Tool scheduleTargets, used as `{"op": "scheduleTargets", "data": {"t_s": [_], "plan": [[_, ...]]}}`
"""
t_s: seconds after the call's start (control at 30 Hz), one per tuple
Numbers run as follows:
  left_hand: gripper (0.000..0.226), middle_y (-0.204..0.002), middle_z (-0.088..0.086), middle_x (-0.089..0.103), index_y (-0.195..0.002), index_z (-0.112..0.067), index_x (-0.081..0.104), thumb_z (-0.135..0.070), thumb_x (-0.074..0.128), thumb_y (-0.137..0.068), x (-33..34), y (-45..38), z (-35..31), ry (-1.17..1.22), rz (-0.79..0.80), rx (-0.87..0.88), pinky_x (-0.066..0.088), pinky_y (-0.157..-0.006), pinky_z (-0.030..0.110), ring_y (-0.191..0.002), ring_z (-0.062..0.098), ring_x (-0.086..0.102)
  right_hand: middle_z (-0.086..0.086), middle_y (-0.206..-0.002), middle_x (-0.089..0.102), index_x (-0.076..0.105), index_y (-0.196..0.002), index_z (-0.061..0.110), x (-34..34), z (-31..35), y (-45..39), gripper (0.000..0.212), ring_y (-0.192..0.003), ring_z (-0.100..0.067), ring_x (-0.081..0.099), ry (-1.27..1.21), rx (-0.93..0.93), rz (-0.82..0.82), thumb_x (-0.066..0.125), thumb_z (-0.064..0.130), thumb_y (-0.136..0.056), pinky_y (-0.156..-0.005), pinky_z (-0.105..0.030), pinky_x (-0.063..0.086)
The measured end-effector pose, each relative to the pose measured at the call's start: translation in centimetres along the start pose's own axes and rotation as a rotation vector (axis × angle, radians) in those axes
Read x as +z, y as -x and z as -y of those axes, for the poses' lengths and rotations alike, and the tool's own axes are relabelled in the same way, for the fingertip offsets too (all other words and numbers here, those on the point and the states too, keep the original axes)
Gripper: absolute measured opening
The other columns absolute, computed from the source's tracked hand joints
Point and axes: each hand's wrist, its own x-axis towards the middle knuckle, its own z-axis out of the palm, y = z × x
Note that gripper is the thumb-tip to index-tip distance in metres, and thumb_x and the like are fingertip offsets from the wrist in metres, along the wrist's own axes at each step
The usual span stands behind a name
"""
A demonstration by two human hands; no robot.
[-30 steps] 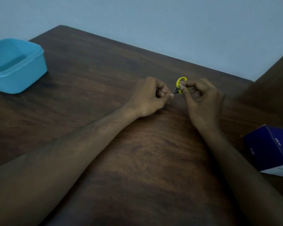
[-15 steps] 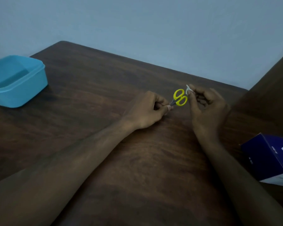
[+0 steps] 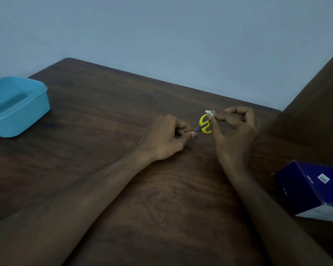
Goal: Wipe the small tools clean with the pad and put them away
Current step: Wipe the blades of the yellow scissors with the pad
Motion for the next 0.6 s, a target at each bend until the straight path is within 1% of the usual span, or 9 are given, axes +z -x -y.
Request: {"op": "scheduleTargets", "data": {"t_s": [0.07, 0.13, 0.2, 0.23, 0.33, 0.4, 0.5, 0.6], "plan": [[0.012, -0.066, -0.020, 0.071, -0.092, -0.036, 0.083, -0.044, 0.075, -0.097, 0.00, -0.01, 0.11, -0.002, 0.008, 0.006, 0.052, -0.060, 0.027, -0.065, -0.001, 0.066, 0.006, -0.112, 0.064, 0.084, -0.096, 0.033, 0.07, -0.22, 0.00, 0.013, -0.106, -0.026, 0.058, 0.047, -0.011, 0.017, 0.081, 0.044, -0.091, -0.083, -0.039, 0.049], [0.014, -0.068, -0.017, 0.071, -0.091, -0.034, 0.082, -0.043, 0.074, -0.097, -0.02, -0.01, 0.23, -0.020, 0.006, 0.019, 0.054, -0.061, 0.030, -0.066, 0.001, 0.067, 0.007, -0.114, 0.064, 0.084, -0.096, 0.032, 0.23, -0.30, 0.02, 0.015, -0.106, -0.026, 0.057, 0.072, -0.003, 0.061, 0.079, 0.045, -0.091, -0.085, -0.042, 0.049], [0.014, -0.073, -0.016, 0.073, -0.094, -0.035, 0.083, -0.045, 0.074, -0.096, 0.02, -0.06, 0.33, -0.025, -0.011, 0.005, 0.058, -0.063, 0.035, -0.070, 0.002, 0.069, 0.007, -0.114, 0.065, 0.084, -0.096, 0.031, 0.17, -0.16, -0.02, 0.015, -0.104, -0.025, 0.057, 0.090, -0.017, 0.058, 0.079, 0.044, -0.092, -0.084, -0.043, 0.049], [0.013, -0.074, -0.017, 0.074, -0.095, -0.037, 0.083, -0.046, 0.074, -0.096, 0.01, -0.06, 0.30, -0.024, -0.022, -0.009, 0.059, -0.064, 0.036, -0.071, 0.000, 0.069, 0.008, -0.114, 0.065, 0.084, -0.096, 0.031, 0.03, 0.00, -0.02, 0.014, -0.102, -0.024, 0.056, 0.112, -0.038, 0.043, 0.079, 0.044, -0.092, -0.084, -0.042, 0.048], [0.011, -0.074, -0.020, 0.074, -0.097, -0.039, 0.083, -0.046, 0.075, -0.095, 0.05, -0.10, 0.31, -0.026, -0.051, -0.024, 0.058, -0.062, 0.031, -0.070, -0.001, 0.068, 0.010, -0.116, 0.065, 0.084, -0.094, 0.033, -0.17, 0.41, 0.16, 0.012, -0.100, -0.021, 0.054, 0.184, -0.085, 0.026, 0.078, 0.044, -0.092, -0.083, -0.037, 0.044], [0.009, -0.073, -0.018, 0.074, -0.097, -0.038, 0.084, -0.042, 0.076, -0.095, 0.01, -0.04, 0.41, -0.032, -0.070, -0.015, 0.054, -0.059, 0.028, -0.068, -0.001, 0.066, 0.009, -0.120, 0.063, 0.083, -0.094, 0.034, 0.05, 0.35, 0.31, 0.012, -0.103, -0.020, 0.051, 0.207, -0.064, 0.051, 0.079, 0.044, -0.092, -0.083, -0.037, 0.043], [0.011, -0.078, -0.019, 0.074, -0.099, -0.037, 0.084, -0.041, 0.074, -0.096, -0.11, -0.02, 0.42, -0.086, -0.061, 0.035, 0.055, -0.061, 0.029, -0.073, -0.002, 0.067, 0.006, -0.128, 0.059, 0.083, -0.093, 0.034, 0.39, 0.21, 0.41, 0.009, -0.110, -0.020, 0.049, 0.146, -0.031, 0.093, 0.080, 0.043, -0.092, -0.088, -0.037, 0.045], [0.012, -0.075, -0.018, 0.071, -0.096, -0.034, 0.082, -0.041, 0.072, -0.096, -0.28, -0.02, 0.32, -0.151, -0.056, 0.088, 0.054, -0.059, 0.032, -0.071, 0.000, 0.064, 0.004, -0.130, 0.057, 0.080, -0.090, 0.038, 0.50, 0.18, 0.53, 0.004, -0.114, -0.016, 0.046, 0.086, -0.025, 0.113, 0.080, 0.042, -0.092, -0.095, -0.029, 0.037]]}}
